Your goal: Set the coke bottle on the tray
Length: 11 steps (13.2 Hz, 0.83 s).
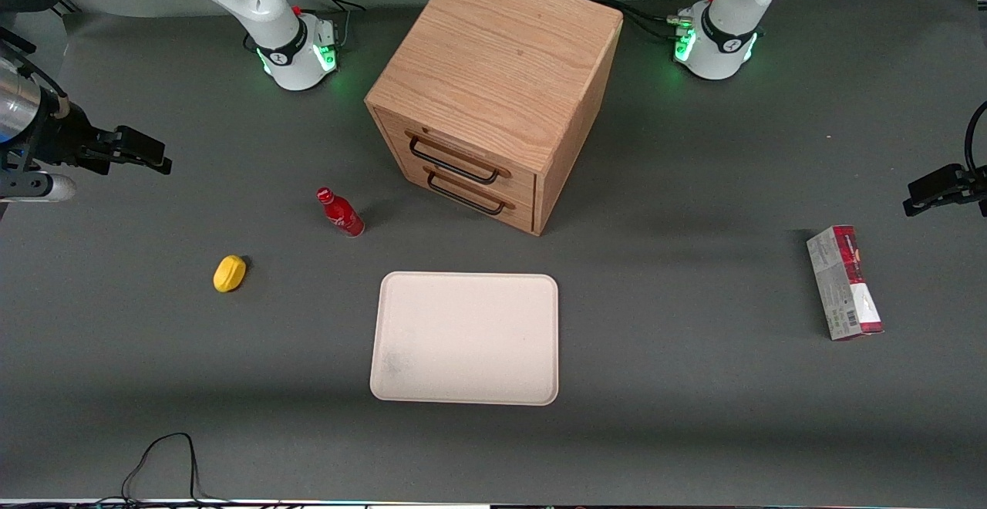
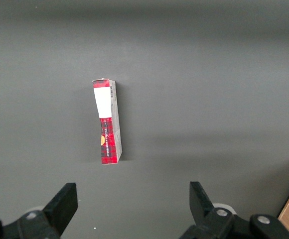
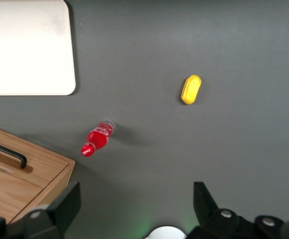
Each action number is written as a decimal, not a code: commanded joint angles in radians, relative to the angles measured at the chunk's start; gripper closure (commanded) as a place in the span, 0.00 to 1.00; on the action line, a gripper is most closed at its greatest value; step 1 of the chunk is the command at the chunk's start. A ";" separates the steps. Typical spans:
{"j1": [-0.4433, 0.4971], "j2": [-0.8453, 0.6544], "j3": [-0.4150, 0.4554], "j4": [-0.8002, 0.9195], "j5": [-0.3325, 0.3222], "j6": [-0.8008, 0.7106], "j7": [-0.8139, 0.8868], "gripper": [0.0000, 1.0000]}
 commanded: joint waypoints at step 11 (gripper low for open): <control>0.004 0.005 -0.012 0.028 -0.003 -0.090 -0.023 0.00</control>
